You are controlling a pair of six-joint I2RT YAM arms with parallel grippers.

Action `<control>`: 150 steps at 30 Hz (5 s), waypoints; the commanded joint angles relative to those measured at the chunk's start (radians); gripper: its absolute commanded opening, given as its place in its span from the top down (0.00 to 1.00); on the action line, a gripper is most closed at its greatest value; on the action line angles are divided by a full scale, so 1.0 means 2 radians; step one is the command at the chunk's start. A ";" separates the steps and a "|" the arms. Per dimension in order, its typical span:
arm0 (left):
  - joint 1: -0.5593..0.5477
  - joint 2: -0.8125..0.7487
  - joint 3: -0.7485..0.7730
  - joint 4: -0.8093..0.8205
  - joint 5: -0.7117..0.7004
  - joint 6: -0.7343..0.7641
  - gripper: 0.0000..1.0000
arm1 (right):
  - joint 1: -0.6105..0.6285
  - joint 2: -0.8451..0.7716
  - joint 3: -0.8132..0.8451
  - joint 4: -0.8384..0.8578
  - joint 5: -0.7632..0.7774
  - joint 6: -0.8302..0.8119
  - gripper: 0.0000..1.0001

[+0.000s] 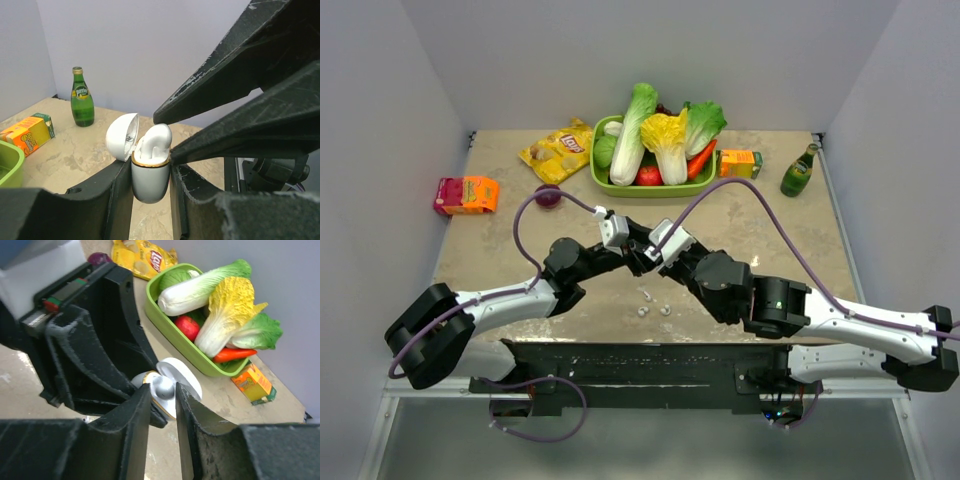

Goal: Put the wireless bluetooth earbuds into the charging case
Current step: Place the earbud in the charging case.

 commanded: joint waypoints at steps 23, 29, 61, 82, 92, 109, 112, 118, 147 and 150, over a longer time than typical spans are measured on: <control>0.004 -0.005 0.014 0.050 -0.017 -0.005 1.00 | 0.003 -0.067 0.034 0.034 0.040 0.092 0.36; 0.004 -0.009 -0.008 0.094 -0.024 -0.008 1.00 | 0.001 -0.053 0.026 0.015 0.048 0.122 0.26; 0.004 -0.024 -0.018 0.104 -0.022 -0.007 1.00 | -0.024 -0.029 0.013 0.036 0.021 0.140 0.25; 0.004 -0.038 -0.029 0.109 -0.034 -0.005 1.00 | -0.047 -0.069 -0.011 0.043 -0.008 0.167 0.25; 0.004 -0.033 -0.069 0.227 -0.010 0.015 1.00 | -0.046 -0.085 -0.018 0.065 -0.002 0.175 0.26; 0.004 -0.037 -0.074 0.237 0.007 0.028 1.00 | -0.047 -0.050 -0.011 0.050 -0.056 0.172 0.27; 0.004 -0.037 -0.074 0.241 0.008 0.027 1.00 | -0.047 -0.042 -0.005 0.039 -0.047 0.173 0.27; 0.004 -0.040 -0.075 0.244 0.008 0.028 1.00 | -0.047 -0.035 -0.004 0.024 -0.041 0.181 0.27; 0.004 -0.042 -0.080 0.252 0.013 0.024 1.00 | -0.047 -0.037 0.010 0.034 -0.023 0.181 0.29; 0.004 -0.044 -0.080 0.252 0.012 0.024 1.00 | -0.047 -0.033 0.010 0.028 -0.025 0.184 0.29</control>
